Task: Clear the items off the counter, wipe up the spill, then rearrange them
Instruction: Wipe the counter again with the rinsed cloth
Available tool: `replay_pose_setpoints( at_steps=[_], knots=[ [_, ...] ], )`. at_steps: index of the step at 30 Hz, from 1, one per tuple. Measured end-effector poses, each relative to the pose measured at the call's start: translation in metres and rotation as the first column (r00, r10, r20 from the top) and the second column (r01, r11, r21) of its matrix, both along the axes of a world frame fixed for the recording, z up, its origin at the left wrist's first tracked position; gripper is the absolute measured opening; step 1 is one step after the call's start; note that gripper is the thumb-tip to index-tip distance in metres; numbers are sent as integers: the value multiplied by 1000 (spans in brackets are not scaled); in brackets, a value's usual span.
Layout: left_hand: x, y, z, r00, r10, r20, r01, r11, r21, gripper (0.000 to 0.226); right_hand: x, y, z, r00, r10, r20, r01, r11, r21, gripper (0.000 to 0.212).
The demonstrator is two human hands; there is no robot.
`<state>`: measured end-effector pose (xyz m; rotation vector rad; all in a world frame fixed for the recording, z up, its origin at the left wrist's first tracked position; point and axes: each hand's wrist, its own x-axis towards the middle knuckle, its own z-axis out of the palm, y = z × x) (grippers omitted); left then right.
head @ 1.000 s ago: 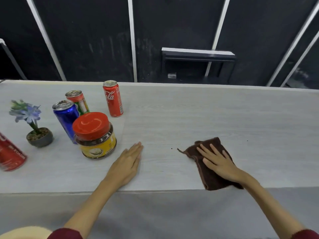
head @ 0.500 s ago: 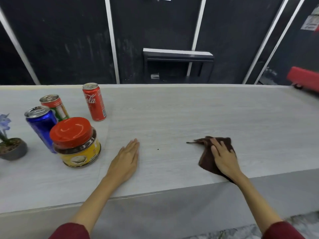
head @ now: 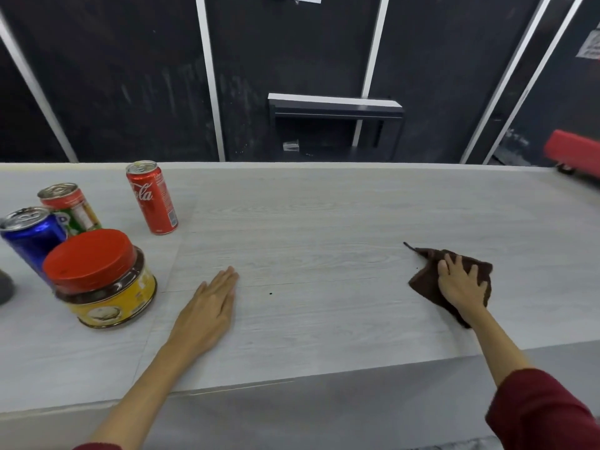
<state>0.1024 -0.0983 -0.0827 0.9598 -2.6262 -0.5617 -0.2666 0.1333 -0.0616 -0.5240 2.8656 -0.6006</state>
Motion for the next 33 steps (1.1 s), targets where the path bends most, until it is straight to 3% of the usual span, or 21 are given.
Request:
replay_pose_setpoints(
  at_steps=[4, 13, 24, 27, 30, 33],
  knots=[
    [0, 0, 0, 1000, 5, 7, -5, 1000, -4, 47, 6, -39, 0, 972, 235, 0, -232, 961, 147, 51],
    [5, 3, 2, 999, 34, 3, -34, 999, 20, 46, 87, -105, 2, 821, 571, 10, -562, 805, 188, 54],
    [64, 7, 3, 995, 97, 11, -97, 995, 7, 46, 193, -189, 9, 505, 850, 150, -863, 497, 87, 47],
    [71, 9, 3, 996, 85, 16, -85, 996, 4, 49, 184, -168, 10, 515, 843, 156, -857, 513, 50, 46],
    [78, 9, 2, 997, 68, 27, -67, 998, -10, 58, 179, -130, 6, 599, 792, 116, -800, 592, 94, 46],
    [87, 10, 2, 999, 48, 16, -47, 999, -15, 48, 189, -95, 0, 672, 733, 102, -740, 663, 109, 52]
  ],
)
